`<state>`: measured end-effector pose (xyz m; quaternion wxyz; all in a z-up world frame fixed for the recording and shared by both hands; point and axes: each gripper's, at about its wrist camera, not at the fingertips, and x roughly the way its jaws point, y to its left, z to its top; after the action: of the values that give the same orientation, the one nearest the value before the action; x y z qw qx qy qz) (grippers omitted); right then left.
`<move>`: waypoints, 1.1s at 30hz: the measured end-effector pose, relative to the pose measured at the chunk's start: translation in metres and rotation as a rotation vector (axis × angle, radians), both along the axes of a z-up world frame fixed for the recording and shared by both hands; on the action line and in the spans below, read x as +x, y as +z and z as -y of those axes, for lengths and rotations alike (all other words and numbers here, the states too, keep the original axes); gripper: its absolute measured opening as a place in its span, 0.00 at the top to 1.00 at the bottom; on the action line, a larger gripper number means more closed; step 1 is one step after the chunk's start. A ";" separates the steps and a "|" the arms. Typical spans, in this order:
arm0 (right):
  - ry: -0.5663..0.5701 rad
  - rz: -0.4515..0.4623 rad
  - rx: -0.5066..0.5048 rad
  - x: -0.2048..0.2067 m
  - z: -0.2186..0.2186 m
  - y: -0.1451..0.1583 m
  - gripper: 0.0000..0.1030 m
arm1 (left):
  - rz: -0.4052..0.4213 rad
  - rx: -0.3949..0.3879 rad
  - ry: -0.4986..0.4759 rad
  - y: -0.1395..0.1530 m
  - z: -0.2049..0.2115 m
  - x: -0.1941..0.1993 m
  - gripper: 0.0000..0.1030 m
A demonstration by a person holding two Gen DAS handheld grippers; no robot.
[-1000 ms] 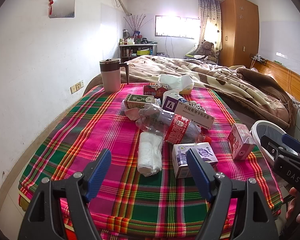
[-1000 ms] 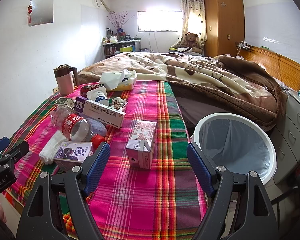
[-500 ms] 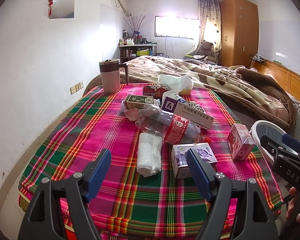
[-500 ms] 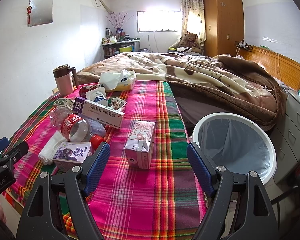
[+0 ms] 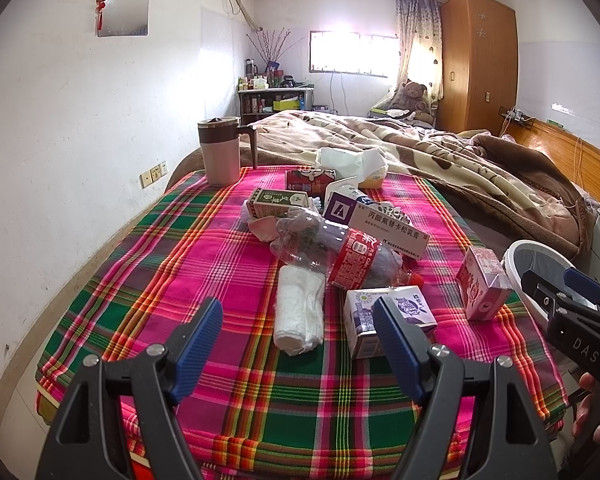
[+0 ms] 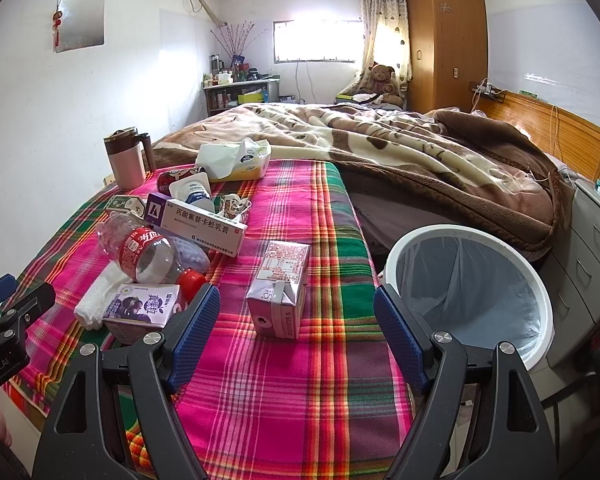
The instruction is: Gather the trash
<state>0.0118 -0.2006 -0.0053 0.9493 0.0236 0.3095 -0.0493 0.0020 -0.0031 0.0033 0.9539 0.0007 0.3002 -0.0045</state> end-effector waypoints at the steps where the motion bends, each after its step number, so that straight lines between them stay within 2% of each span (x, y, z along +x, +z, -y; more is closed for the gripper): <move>1: -0.001 0.000 0.000 0.000 0.001 -0.001 0.22 | -0.001 0.001 -0.001 -0.001 0.000 0.001 0.23; 9: -0.004 -0.016 -0.002 0.008 0.003 -0.005 0.22 | -0.013 0.002 -0.022 -0.008 0.002 0.013 0.23; 14: -0.023 -0.065 0.010 0.024 0.014 -0.014 0.22 | -0.061 -0.012 -0.181 -0.016 0.009 0.036 0.23; 18: -0.023 -0.076 0.032 0.030 0.019 -0.016 0.22 | -0.114 0.042 -0.290 -0.021 0.024 0.052 0.23; 23: 0.004 -0.126 0.075 0.041 0.022 -0.024 0.22 | -0.130 0.081 -0.433 -0.027 0.043 0.056 0.23; 26: 0.033 -0.154 0.114 0.047 0.022 -0.030 0.22 | -0.162 0.091 -0.472 -0.032 0.048 0.062 0.23; 30: 0.065 -0.162 0.113 0.052 0.018 -0.030 0.22 | -0.179 0.138 -0.496 -0.040 0.052 0.066 0.23; 33: 0.100 -0.169 0.116 0.055 0.014 -0.028 0.22 | -0.194 0.115 -0.539 -0.043 0.052 0.069 0.23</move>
<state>0.0669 -0.2149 -0.0332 0.9182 0.0590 0.3915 0.0143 0.0707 -0.0554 -0.0394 0.8834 0.1341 0.3790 -0.2410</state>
